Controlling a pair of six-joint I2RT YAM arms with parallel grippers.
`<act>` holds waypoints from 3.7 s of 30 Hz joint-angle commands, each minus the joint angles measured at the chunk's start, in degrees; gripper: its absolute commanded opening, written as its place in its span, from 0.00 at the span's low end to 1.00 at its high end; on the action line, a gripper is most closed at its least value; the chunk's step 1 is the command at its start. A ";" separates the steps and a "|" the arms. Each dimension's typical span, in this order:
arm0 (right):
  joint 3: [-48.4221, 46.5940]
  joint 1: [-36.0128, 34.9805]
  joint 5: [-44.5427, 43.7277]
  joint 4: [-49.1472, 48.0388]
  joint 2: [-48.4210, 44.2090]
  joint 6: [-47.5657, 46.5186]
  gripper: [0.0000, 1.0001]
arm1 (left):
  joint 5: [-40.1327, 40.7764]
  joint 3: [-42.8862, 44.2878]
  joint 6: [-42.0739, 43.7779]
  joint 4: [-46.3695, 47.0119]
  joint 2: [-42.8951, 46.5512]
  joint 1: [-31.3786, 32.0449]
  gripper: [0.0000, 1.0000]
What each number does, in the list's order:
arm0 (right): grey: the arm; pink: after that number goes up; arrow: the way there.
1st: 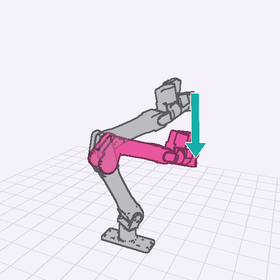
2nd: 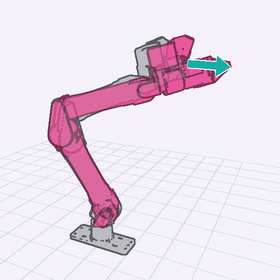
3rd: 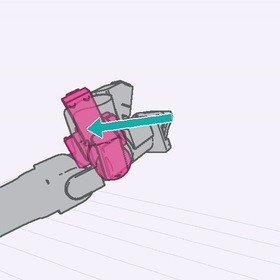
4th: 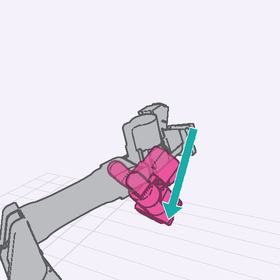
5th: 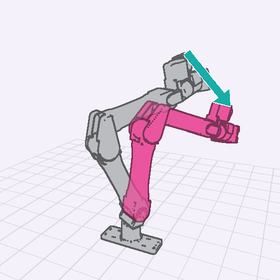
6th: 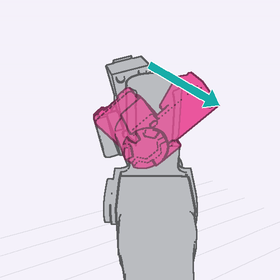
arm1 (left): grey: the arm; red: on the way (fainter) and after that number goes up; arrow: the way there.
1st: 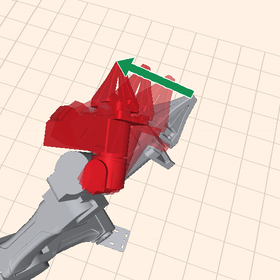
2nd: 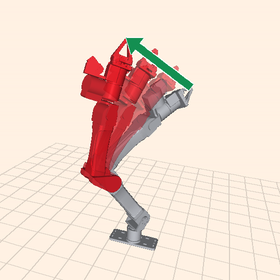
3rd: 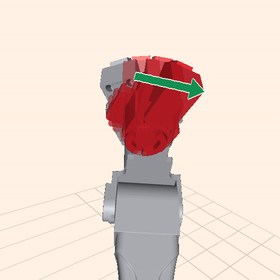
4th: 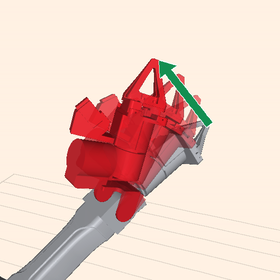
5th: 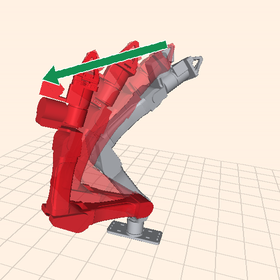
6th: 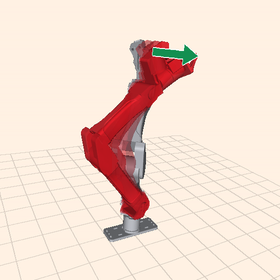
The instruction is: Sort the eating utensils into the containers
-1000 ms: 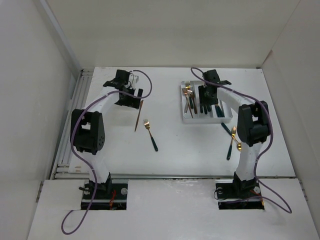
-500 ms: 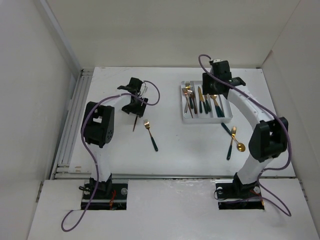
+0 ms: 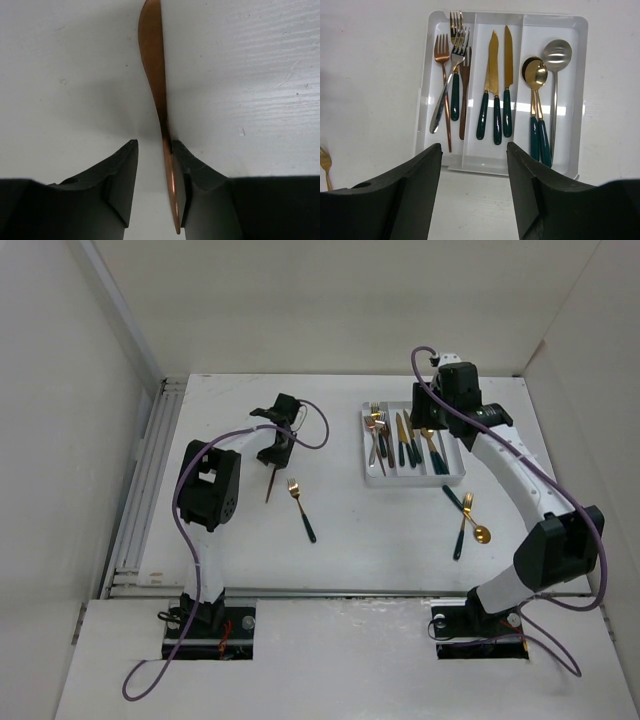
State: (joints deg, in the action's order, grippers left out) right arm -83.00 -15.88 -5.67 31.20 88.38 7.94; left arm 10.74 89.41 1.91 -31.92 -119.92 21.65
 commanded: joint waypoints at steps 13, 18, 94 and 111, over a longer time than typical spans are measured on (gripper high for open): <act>-0.58 -0.29 1.01 -2.20 -5.15 0.58 0.62 | -11.09 -3.01 1.16 -11.50 -3.74 -3.10 0.05; -0.58 -0.29 1.54 -2.20 -5.67 0.58 0.63 | -11.09 -4.06 0.64 -13.61 -3.13 -3.63 0.17; -13.68 -25.43 9.02 -30.76 27.72 38.55 0.11 | -32.97 17.91 -10.97 -6.75 17.35 -3.46 0.00; -11.30 -12.17 -2.01 2.80 16.30 10.88 0.00 | -19.45 18.36 -9.03 -7.10 17.87 -5.12 0.72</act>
State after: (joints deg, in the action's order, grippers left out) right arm -91.96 -30.15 1.96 20.25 107.37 29.23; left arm -12.82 106.65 -7.77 -39.27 -106.15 17.65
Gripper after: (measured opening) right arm 0.154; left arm 0.714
